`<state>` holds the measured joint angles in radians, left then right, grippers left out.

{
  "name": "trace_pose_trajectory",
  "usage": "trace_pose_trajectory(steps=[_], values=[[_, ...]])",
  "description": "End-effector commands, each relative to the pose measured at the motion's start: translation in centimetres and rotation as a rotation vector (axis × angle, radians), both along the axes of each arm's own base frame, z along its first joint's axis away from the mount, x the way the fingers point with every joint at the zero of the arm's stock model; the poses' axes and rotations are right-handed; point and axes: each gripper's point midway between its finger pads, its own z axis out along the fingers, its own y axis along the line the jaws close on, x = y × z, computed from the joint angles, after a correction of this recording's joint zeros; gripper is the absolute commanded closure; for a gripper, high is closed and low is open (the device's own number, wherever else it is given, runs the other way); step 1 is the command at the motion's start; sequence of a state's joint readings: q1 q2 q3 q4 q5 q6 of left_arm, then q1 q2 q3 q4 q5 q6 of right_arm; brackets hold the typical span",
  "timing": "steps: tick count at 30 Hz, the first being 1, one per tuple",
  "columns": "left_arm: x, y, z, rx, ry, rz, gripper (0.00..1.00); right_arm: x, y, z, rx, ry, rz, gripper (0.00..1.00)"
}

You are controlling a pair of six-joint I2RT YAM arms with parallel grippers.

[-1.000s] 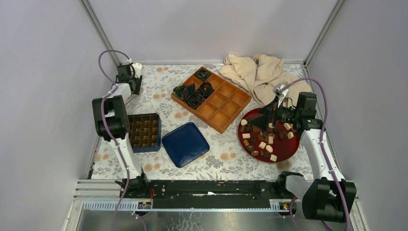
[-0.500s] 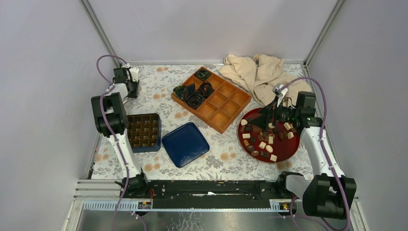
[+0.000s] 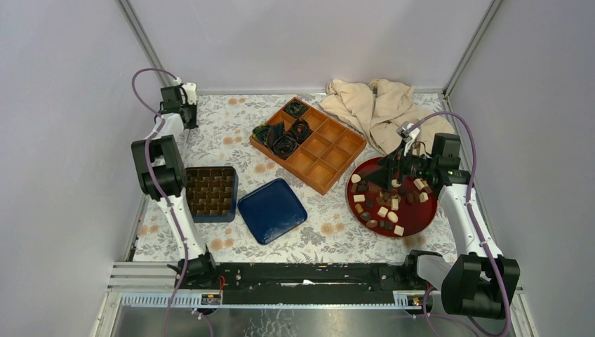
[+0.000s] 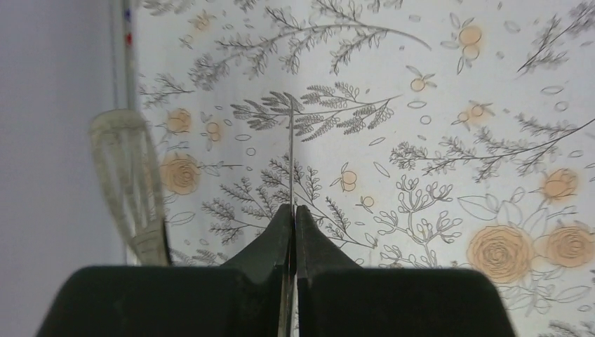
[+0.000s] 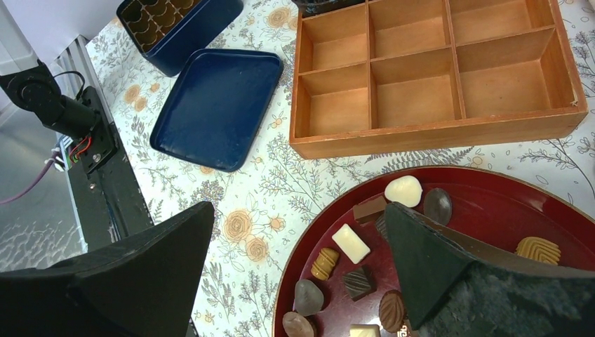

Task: Pack the chocolate
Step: Pick up the clamp from the center of the board.

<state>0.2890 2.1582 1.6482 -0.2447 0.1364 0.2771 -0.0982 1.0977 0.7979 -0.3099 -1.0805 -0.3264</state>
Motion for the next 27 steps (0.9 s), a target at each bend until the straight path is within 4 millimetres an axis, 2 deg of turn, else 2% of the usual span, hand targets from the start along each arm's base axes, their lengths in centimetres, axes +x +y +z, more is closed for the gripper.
trace_pose_trajectory(steps=[1, 3, 5, 9, 11, 13, 16, 17, 20, 22, 23, 24, 27], values=[[2.5, -0.5, 9.7, 0.052, -0.237, 0.017, 1.0, 0.5, 0.0, 1.6, -0.017, -0.072, 0.009, 0.0], [2.8, -1.7, 12.5, 0.07, -0.308, 0.0, 1.0, 0.4, 0.1, 1.6, -0.015, -0.07, 0.011, 0.0], [2.9, -3.9, 15.2, 0.069, -0.377, -0.035, 1.0, 0.4, 0.1, 1.7, -0.013, -0.074, 0.015, 0.0], [1.7, -11.1, 20.4, 0.022, -0.508, -0.165, 1.0, -0.2, 0.5, 2.0, 0.008, -0.083, 0.046, 0.0], [0.4, -14.5, 22.9, -0.046, -0.573, -0.218, 1.0, -0.8, 0.9, 2.3, 0.024, -0.108, 0.084, 0.0], [-1.6, -17.9, 25.0, -0.188, -0.629, -0.265, 1.0, -1.6, 1.2, 2.7, 0.041, -0.142, 0.125, 0.0], [-5.8, -22.7, 27.7, -0.508, -0.673, -0.329, 1.0, -2.8, 1.7, 3.1, 0.065, -0.192, 0.177, 0.0], [-7.6, -25.0, 28.1, -0.633, -0.669, -0.36, 1.0, -3.1, 1.9, 3.3, 0.073, -0.207, 0.192, 0.0], [-13.8, -31.1, 29.2, -0.835, -0.681, -0.537, 1.0, -4.1, 2.2, 3.6, 0.094, -0.231, 0.228, 0.0], [-19.0, -34.6, 29.8, -0.934, -0.694, -0.66, 1.0, -4.5, 2.4, 3.7, 0.112, -0.23, 0.246, 0.0], [-21.4, -35.8, 29.8, -0.985, -0.704, -0.705, 1.0, -4.6, 2.5, 3.9, 0.123, -0.225, 0.253, 0.0], [-23.7, -36.9, 28.8, -1.034, -0.69, -0.743, 1.0, -4.7, 2.6, 4.1, 0.135, -0.216, 0.257, 0.0], [-30.0, -39.1, 28.5, -1.158, -0.712, -0.845, 1.0, -4.7, 2.7, 4.7, 0.172, -0.169, 0.259, 0.0]])
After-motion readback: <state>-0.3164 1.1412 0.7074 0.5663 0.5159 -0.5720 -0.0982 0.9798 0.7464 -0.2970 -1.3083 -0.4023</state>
